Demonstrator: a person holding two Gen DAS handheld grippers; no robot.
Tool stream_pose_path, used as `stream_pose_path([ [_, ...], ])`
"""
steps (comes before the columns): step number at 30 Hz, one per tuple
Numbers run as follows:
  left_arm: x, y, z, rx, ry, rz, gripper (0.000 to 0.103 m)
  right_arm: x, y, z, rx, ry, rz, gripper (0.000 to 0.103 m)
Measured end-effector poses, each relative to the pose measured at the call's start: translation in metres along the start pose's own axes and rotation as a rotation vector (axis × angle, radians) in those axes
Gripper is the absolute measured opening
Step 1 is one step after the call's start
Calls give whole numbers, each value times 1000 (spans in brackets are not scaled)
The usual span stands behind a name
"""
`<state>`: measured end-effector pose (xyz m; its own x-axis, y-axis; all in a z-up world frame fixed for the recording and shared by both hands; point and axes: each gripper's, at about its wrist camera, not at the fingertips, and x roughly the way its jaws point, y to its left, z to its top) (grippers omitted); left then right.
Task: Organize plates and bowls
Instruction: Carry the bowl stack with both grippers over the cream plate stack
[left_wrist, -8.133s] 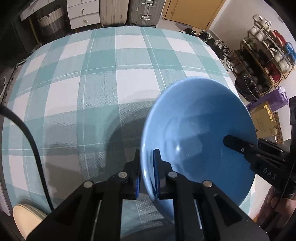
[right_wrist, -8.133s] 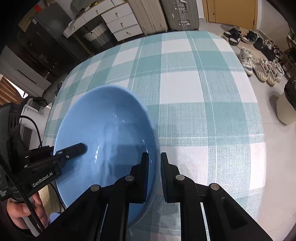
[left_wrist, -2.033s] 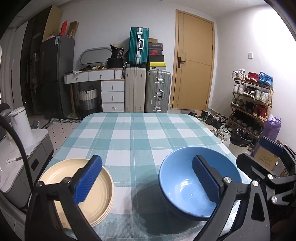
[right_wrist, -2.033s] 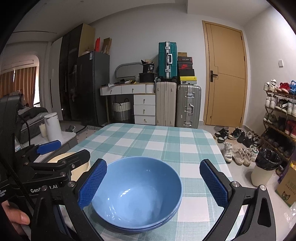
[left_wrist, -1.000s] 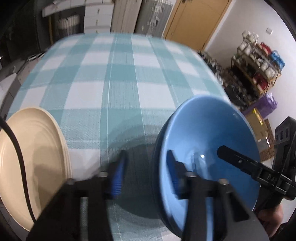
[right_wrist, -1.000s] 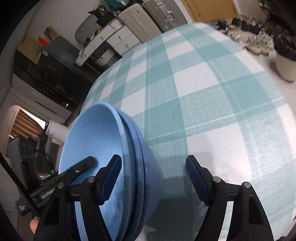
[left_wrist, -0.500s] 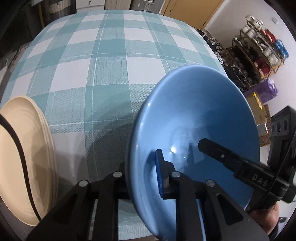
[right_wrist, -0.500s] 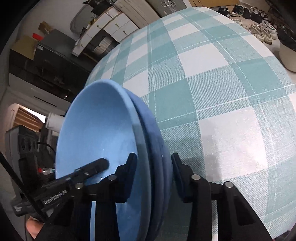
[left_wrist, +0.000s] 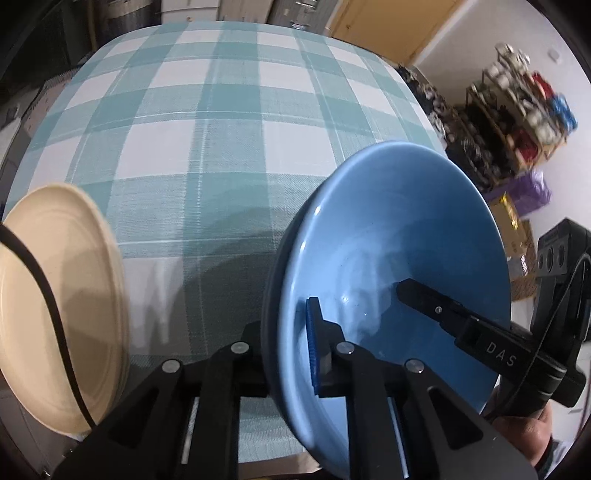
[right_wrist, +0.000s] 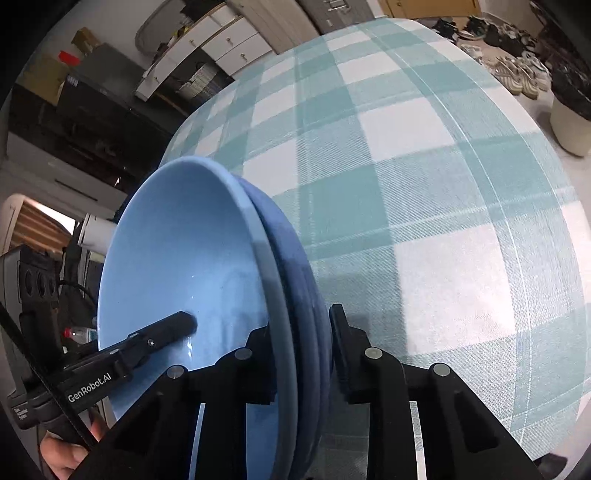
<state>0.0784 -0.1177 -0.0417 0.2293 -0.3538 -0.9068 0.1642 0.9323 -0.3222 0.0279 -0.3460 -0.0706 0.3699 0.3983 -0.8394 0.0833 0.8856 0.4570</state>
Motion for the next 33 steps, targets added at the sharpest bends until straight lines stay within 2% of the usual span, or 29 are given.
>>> stream_pose_path([
  [10,-45,36,4,-79,-75,-17,11,-11,65,17,-83,-5,7,24],
  [17,-89,93,7,-162,-145,-10,11,0,133,21,-142,11,65,24],
  [24,-120,156,-6,-231,-197,47,11,39,208,17,-211,68,112,24],
  [29,-120,202,-17,-303,-187,69,11,76,242,5,-240,125,115,24],
  [33,-112,223,-24,-336,-170,68,11,100,252,1,-248,153,102,24],
])
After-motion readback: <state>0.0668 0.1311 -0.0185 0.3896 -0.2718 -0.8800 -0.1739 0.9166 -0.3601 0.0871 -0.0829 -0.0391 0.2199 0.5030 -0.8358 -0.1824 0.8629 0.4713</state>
